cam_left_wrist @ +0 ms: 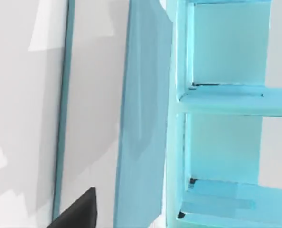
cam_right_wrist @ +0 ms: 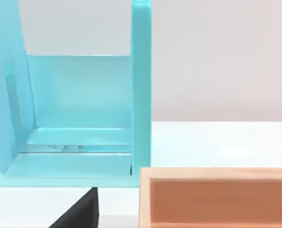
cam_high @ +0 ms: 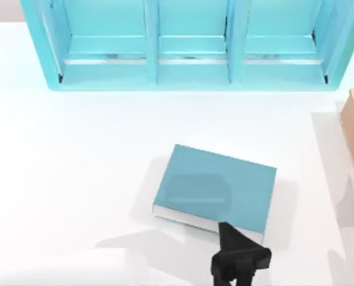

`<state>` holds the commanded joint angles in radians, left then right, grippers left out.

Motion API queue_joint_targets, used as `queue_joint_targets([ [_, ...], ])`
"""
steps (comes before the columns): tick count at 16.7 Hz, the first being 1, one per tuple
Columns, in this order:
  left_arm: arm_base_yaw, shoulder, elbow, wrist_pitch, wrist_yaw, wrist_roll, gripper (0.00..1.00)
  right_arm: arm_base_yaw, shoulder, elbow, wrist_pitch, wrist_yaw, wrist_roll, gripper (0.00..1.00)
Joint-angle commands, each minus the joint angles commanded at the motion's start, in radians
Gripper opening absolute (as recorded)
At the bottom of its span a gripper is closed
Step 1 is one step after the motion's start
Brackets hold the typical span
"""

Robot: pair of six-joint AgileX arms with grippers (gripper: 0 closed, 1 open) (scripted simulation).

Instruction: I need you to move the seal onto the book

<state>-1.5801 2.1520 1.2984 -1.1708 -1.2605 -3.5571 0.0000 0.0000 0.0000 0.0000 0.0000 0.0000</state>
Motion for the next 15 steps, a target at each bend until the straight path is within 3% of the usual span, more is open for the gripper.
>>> queue_joint_targets([
  [3, -0.021, -0.002, 0.014, -0.068, -0.002, -0.067, 1.0, 0.0, 0.0, 0.0, 0.0, 0.0, 0.0, 1.0],
  [9, -0.011, -0.008, 0.01, -0.063, 0.0, -0.058, 1.0, 0.0, 0.0, 0.0, 0.0, 0.0, 0.0, 1.0],
  [12, 0.04, -0.065, -0.019, -0.01, 0.021, 0.029, 1.0, 0.0, 0.0, 0.0, 0.0, 0.0, 0.0, 1.0],
  [15, 0.141, -0.18, -0.08, 0.09, 0.071, 0.212, 1.0, 0.0, 0.0, 0.0, 0.0, 0.0, 0.0, 1.0],
])
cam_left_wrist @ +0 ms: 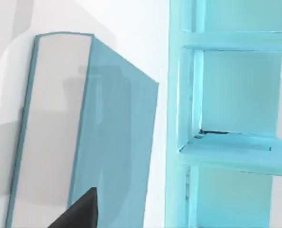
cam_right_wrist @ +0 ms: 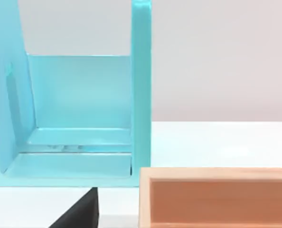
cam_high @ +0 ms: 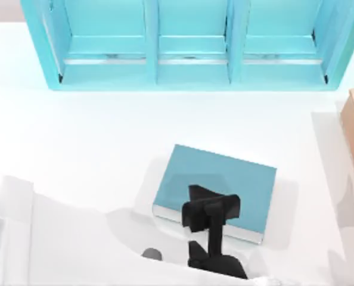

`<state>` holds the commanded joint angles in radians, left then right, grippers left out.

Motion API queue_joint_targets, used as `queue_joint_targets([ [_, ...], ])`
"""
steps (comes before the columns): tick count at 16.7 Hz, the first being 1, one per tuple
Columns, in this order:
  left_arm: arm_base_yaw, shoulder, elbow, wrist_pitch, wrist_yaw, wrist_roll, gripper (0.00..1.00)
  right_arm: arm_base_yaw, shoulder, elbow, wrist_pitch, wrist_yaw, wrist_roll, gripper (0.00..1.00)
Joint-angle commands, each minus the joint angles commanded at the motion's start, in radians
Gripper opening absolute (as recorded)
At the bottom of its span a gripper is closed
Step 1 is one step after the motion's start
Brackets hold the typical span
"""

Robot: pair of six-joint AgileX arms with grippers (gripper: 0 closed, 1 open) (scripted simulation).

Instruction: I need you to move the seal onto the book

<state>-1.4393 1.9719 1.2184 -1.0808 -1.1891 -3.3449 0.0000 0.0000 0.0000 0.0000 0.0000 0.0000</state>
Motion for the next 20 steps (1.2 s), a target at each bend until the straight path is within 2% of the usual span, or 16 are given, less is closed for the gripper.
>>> queue_joint_targets([
  [3, 0.142, -0.163, -0.091, 0.13, 0.083, 0.277, 1.0, 0.0, 0.0, 0.0, 0.0, 0.0, 0.0, 1.0],
  [6, 0.312, -0.362, -0.21, 0.276, 0.195, 0.64, 1.0, 0.0, 0.0, 0.0, 0.0, 0.0, 0.0, 1.0],
  [9, 0.499, -0.589, -0.353, 0.426, 0.332, 1.088, 1.0, 0.0, 0.0, 0.0, 0.0, 0.0, 0.0, 1.0],
  [16, 0.941, -1.177, -0.732, 0.746, 0.696, 2.244, 1.0, 0.0, 0.0, 0.0, 0.0, 0.0, 0.0, 1.0],
  [20, 1.159, -1.504, -0.94, 0.891, 0.898, 2.757, 1.0, 0.0, 0.0, 0.0, 0.0, 0.0, 0.0, 1.0],
])
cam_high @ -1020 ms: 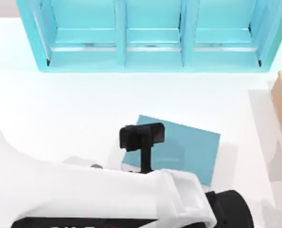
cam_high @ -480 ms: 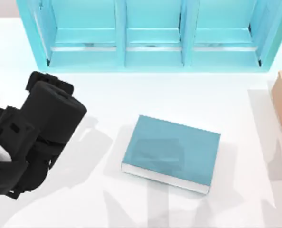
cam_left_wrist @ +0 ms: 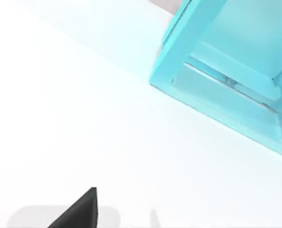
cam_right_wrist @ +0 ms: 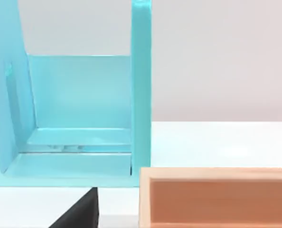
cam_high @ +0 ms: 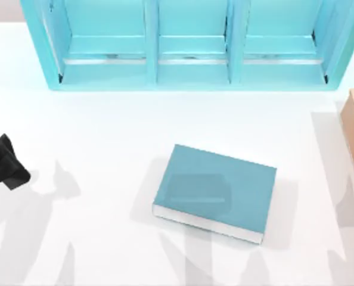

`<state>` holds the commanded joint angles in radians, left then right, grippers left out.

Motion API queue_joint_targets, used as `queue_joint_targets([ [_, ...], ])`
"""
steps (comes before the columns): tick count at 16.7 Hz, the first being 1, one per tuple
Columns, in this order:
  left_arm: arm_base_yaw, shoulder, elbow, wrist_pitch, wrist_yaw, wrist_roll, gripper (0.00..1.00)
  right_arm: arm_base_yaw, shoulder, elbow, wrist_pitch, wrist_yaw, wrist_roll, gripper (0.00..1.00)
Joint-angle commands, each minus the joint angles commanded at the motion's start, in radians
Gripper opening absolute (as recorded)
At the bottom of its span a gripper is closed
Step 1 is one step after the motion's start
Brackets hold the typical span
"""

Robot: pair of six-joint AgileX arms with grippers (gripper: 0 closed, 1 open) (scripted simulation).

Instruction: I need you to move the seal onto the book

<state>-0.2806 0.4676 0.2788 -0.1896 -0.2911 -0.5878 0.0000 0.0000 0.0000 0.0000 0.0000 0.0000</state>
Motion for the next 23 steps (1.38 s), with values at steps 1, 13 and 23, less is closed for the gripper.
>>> queue_joint_targets([
  [1, 0.048, -0.075, -0.047, 0.031, 0.046, 0.105, 1.0, 0.0, 0.0, 0.0, 0.0, 0.0, 0.0, 1.0],
  [13, 0.281, -0.468, -0.279, 0.19, 0.291, 0.588, 1.0, 0.0, 0.0, 0.0, 0.0, 0.0, 0.0, 1.0],
  [23, 0.281, -0.468, -0.279, 0.19, 0.291, 0.588, 1.0, -0.078, 0.294, 0.264, -0.269, -0.013, -0.087, 1.0],
])
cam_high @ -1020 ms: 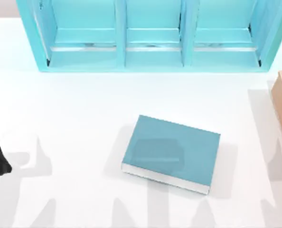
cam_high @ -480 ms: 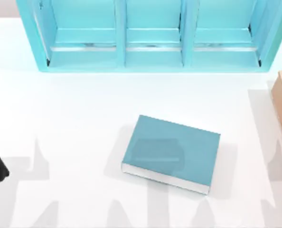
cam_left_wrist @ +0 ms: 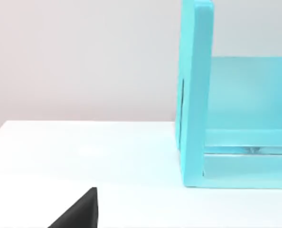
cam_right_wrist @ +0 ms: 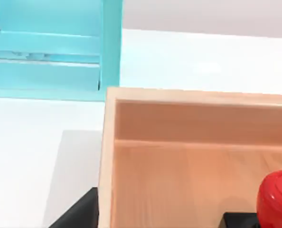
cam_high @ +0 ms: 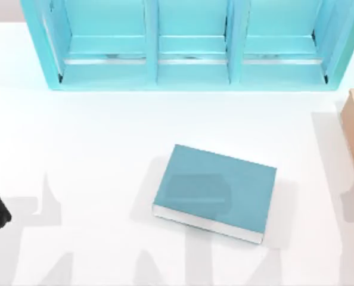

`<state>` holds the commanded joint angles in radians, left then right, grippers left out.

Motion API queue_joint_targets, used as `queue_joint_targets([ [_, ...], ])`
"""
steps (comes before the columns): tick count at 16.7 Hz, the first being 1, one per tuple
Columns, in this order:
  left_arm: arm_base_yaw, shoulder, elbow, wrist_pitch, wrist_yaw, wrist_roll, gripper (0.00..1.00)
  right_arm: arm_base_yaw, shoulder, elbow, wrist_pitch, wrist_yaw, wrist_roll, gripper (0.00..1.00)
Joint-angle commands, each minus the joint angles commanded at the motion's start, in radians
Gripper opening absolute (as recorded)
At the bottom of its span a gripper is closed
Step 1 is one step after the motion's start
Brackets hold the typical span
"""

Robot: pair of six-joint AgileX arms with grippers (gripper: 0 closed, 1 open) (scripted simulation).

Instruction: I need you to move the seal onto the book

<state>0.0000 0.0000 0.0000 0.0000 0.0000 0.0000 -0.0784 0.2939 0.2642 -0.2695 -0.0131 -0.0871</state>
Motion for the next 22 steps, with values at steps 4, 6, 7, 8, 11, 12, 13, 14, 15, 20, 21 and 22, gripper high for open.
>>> queue_joint_targets([
  [4, 0.0, 0.0, 0.0, 0.0, 0.0, 0.0, 1.0, -0.08, 0.401, 0.37, -0.332, -0.007, -0.081, 1.0],
  [6, 0.0, 0.0, 0.0, 0.0, 0.0, 0.0, 1.0, -0.12, 0.653, 0.582, -0.509, -0.01, -0.117, 1.0],
  [7, 0.0, 0.0, 0.0, 0.0, 0.0, 0.0, 1.0, -0.137, 0.781, 0.682, -0.594, -0.011, -0.131, 1.0],
  [8, 0.0, 0.0, 0.0, 0.0, 0.0, 0.0, 1.0, -0.153, 0.902, 0.774, -0.673, -0.012, -0.143, 1.0],
  [11, 0.0, 0.0, 0.0, 0.0, 0.0, 0.0, 1.0, -0.186, 1.203, 1.007, -0.867, -0.002, -0.161, 1.0],
  [12, 0.0, 0.0, 0.0, 0.0, 0.0, 0.0, 1.0, -0.193, 1.283, 1.073, -0.915, 0.004, -0.163, 1.0],
  [13, 0.0, 0.0, 0.0, 0.0, 0.0, 0.0, 1.0, -0.2, 1.353, 1.136, -0.956, 0.011, -0.165, 1.0],
  [14, 0.0, 0.0, 0.0, 0.0, 0.0, 0.0, 1.0, -0.205, 1.412, 1.193, -0.99, 0.016, -0.168, 1.0],
  [15, 0.0, 0.0, 0.0, 0.0, 0.0, 0.0, 1.0, -0.209, 1.46, 1.245, -1.017, 0.016, -0.172, 1.0],
  [20, 0.0, 0.0, 0.0, 0.0, 0.0, 0.0, 1.0, -0.215, 1.558, 1.371, -1.085, 0.011, -0.192, 1.0],
  [21, 0.0, 0.0, 0.0, 0.0, 0.0, 0.0, 1.0, -0.215, 1.558, 1.371, -1.085, 0.011, -0.192, 1.0],
  [22, 0.0, 0.0, 0.0, 0.0, 0.0, 0.0, 1.0, -0.215, 1.558, 1.371, -1.085, 0.011, -0.192, 1.0],
])
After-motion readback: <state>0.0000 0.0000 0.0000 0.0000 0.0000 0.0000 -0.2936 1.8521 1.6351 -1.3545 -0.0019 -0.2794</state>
